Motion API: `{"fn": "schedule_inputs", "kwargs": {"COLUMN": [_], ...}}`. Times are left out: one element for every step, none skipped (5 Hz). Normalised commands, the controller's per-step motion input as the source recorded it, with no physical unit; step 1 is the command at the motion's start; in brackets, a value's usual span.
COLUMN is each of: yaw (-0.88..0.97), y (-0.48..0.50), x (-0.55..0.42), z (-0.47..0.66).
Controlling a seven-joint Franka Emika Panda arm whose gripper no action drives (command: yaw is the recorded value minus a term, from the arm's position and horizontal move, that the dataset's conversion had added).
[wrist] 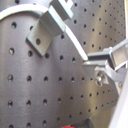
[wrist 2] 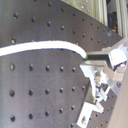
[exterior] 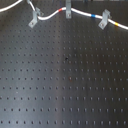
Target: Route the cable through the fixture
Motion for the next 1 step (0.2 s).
{"fn": "schedule_inputs", "kwargs": {"yaw": [0.04], "y": [0.103], "x": [-0.045], "z": [0.28]}}
